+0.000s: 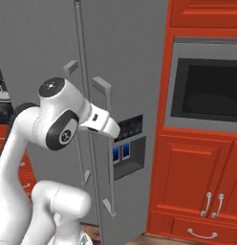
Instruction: Gather the bell pepper and tomato from the fridge and place them on a tray on the dining counter. Then gather the chicken drumsticks from the fridge and place them on the other tray.
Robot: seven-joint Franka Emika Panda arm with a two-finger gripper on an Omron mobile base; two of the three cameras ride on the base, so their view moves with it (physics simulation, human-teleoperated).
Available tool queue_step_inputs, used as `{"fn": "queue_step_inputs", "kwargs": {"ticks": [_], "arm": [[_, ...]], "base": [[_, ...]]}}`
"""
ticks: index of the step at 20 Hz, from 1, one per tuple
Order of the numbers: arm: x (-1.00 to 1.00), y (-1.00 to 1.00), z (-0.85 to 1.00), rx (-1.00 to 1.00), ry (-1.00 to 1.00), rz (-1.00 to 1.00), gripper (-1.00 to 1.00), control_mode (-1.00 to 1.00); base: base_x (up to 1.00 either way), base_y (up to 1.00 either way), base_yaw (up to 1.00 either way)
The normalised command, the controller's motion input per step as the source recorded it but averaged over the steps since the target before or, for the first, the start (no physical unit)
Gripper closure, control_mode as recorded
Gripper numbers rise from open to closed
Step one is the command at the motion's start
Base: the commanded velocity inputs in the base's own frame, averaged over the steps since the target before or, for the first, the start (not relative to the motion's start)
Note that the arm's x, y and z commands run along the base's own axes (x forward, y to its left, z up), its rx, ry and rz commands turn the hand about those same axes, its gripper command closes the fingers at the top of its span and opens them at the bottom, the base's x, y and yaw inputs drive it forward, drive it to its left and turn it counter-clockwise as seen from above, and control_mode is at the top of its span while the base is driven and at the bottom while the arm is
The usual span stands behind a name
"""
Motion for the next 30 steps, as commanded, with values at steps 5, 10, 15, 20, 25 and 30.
{"fn": "queue_step_inputs", "kwargs": {"ticks": [5,10,15,20,25,30], "arm": [[-1.00,0.64,0.17,-0.09,-0.13,0.00,-1.00,-1.00],[-0.32,0.98,0.34,-0.16,-0.03,0.00,-1.00,-1.00],[0.48,0.96,0.35,-0.19,0.07,0.02,-1.00,-1.00],[0.78,0.71,0.28,-0.19,0.20,0.07,-1.00,-1.00],[0.95,0.13,0.06,-0.13,0.26,0.11,-1.00,-1.00],[0.94,-0.01,-0.06,-0.12,0.24,0.11,-1.00,-1.00]], "base": [[0.00,0.00,0.00],[0.00,0.00,0.00],[0.00,0.00,0.00],[0.00,0.00,0.00],[0.00,0.00,0.00],[0.00,0.00,0.00]]}}
